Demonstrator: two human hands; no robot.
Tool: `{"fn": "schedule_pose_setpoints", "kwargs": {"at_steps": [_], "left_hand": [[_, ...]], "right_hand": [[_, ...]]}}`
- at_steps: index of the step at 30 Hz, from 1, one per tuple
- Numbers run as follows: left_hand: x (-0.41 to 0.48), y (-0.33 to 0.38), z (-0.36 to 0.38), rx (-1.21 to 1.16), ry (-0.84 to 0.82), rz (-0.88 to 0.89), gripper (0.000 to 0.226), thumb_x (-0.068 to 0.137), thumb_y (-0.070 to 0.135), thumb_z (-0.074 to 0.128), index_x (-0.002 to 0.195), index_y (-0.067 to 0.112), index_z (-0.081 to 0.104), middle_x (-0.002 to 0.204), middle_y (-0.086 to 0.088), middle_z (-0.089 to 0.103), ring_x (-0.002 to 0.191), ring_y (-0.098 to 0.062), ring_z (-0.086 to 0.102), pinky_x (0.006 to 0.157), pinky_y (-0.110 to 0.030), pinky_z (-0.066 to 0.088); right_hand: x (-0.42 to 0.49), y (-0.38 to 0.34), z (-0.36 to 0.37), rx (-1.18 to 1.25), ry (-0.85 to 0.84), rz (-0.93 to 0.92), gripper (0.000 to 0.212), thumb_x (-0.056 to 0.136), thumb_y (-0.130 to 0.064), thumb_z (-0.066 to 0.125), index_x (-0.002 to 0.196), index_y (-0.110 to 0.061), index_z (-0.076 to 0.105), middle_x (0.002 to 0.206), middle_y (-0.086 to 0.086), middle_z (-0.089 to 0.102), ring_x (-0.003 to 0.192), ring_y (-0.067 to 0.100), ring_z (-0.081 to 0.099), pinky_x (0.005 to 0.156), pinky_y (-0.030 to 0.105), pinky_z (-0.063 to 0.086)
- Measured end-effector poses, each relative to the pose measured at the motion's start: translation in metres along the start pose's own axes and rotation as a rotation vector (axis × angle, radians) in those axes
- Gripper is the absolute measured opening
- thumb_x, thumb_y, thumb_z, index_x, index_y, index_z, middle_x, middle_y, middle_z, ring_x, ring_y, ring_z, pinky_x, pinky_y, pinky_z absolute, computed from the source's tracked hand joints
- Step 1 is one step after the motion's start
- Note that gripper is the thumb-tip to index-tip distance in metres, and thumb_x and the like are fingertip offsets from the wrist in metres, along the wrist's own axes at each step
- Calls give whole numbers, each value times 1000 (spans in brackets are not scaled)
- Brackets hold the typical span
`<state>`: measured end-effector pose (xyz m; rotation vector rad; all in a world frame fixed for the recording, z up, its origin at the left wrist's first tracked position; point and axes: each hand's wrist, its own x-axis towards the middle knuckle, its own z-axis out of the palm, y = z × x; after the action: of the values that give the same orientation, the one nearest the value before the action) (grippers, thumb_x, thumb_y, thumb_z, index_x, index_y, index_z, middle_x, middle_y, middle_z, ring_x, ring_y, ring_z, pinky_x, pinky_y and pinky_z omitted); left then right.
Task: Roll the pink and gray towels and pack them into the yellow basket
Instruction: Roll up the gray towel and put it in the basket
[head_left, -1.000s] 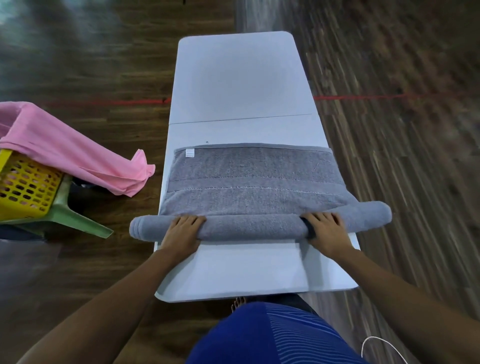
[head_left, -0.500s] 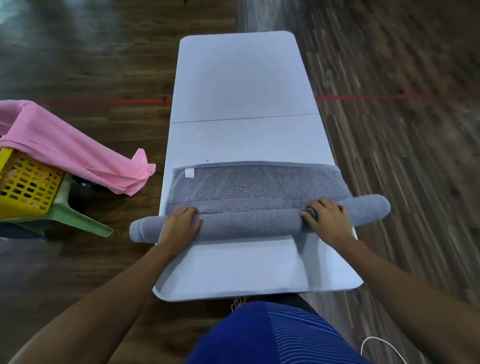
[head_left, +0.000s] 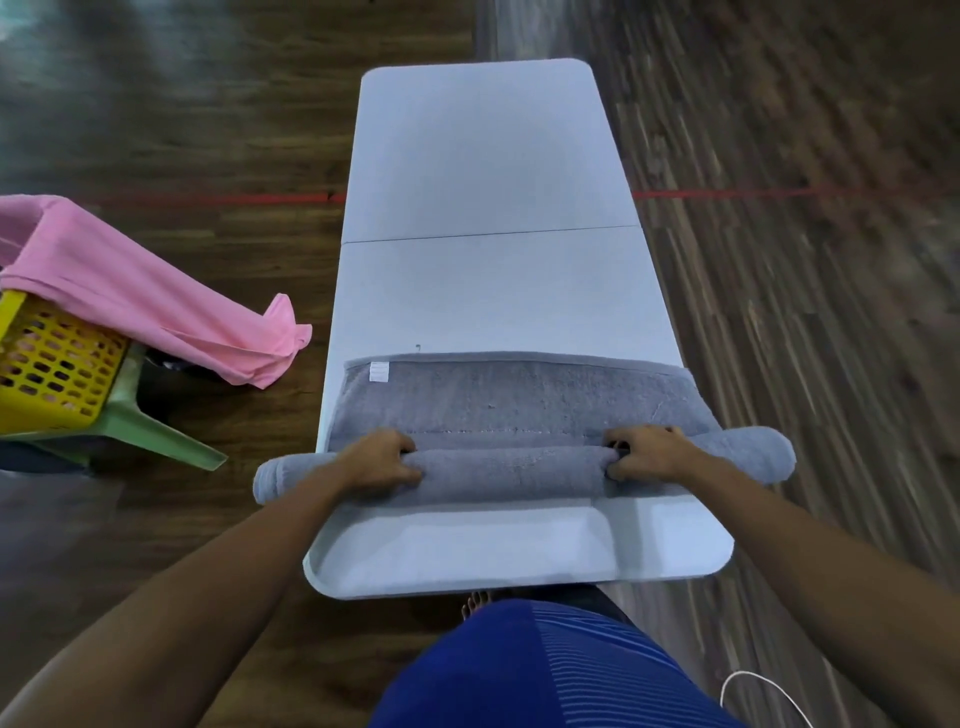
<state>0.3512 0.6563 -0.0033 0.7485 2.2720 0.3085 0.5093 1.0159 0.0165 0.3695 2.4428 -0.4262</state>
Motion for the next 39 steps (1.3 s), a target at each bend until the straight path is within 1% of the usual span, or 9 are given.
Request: {"fn": "schedule_pose_setpoints", "kwargs": {"at_steps": [6,9,12,19,24,27,30,35,39], "left_hand": [[-1,-1,14,26,529,66,34,90,42,49,104,15,63,106,-6,67,98,-24,60,91,-39,46],[-7,0,23,244,367,186,51,87,54,58,123,18,56,124,-3,60,112,-22,55,100,-40,40],[-9,0,28,359,302,167,58,82,38,67,133,18,49,134,-4,55,122,-24,50,107,-39,33],[-7,4,4,148,83,58,48,68,46,50,105,19,63,106,-6,69,94,-24,63,82,-33,48],[-1,-2,10,55,569,-8,32,88,31,60,114,12,61,110,-12,66,105,-32,59,92,-42,44],[-2,-6,14,167,521,111,44,86,43,66,120,14,59,118,-8,63,109,-28,57,99,-45,41],[-6,-7,19,350,407,175,60,76,38,75,127,14,55,125,-8,59,114,-29,56,105,-48,37],[2,0,2,246,445,113,33,79,23,60,110,14,62,108,-8,68,101,-30,61,100,-45,40],[16,5,-13,173,597,1,33,95,32,54,118,10,59,115,-13,66,105,-32,59,102,-47,38]], "right_hand": [[-2,3,18,76,580,19,36,91,-51,53,118,-27,58,124,-2,58,117,22,50,102,42,28],[-5,9,26,-37,454,-81,54,81,-64,59,126,-35,50,130,-10,51,124,18,44,108,43,22],[-6,14,33,-133,376,-53,57,77,-47,67,129,-36,46,132,-7,54,124,19,45,109,42,21],[-1,11,5,-29,11,-15,42,73,-47,63,112,-37,55,111,-8,63,111,19,54,101,45,28],[2,12,11,43,542,61,44,87,-47,58,126,-27,54,129,0,54,120,25,48,107,43,26],[2,13,12,1,487,-30,54,80,-65,57,125,-35,52,126,-10,53,122,18,46,110,42,23],[3,17,19,-111,398,-66,63,74,-51,69,130,-35,48,132,-7,54,125,20,46,109,43,23],[16,14,5,-47,322,6,53,78,-48,63,127,-34,49,121,-6,61,118,18,51,111,46,18],[26,18,-7,-10,558,71,53,82,-55,60,128,-30,50,130,-1,54,122,23,48,110,48,21]]}}
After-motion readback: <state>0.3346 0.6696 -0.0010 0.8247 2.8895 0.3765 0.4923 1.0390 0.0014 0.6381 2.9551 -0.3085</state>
